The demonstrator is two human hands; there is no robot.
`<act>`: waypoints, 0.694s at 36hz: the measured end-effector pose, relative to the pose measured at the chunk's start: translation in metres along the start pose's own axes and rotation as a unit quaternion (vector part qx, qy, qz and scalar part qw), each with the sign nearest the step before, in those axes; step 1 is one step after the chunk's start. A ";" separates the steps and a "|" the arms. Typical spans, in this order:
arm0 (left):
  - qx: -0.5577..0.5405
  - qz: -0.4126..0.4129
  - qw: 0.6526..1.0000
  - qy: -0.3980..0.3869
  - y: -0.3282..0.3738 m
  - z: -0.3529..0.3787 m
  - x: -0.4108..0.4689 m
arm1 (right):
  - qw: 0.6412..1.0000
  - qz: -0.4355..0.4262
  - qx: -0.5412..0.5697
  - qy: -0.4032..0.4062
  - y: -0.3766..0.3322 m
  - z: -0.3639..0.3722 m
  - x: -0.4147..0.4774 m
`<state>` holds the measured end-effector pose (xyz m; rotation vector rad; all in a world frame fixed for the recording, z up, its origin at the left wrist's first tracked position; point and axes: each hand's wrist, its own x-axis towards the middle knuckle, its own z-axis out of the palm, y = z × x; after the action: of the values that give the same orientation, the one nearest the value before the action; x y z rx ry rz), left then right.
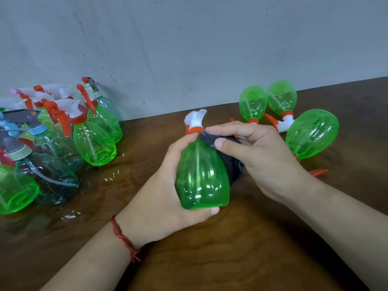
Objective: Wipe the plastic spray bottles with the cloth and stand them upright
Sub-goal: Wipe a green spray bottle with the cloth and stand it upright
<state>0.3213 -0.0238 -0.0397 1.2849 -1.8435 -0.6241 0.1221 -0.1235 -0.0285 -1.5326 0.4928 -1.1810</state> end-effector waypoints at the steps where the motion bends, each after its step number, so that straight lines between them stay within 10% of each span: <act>1: 0.020 0.005 1.000 0.002 0.000 0.000 0.000 | 1.000 -0.006 -0.012 -0.002 0.002 0.000 0.000; 12: 0.067 -0.039 0.974 0.211 -0.009 -0.012 0.005 | 0.984 -0.078 -0.155 -0.049 0.009 0.011 -0.012; 25: 0.009 -0.014 0.994 0.108 0.008 0.001 0.000 | 0.999 -0.010 -0.047 0.006 0.000 0.009 -0.004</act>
<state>0.3166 -0.0213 -0.0341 1.3372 -1.6602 -0.4649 0.1278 -0.1157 -0.0298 -1.6145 0.5475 -1.1981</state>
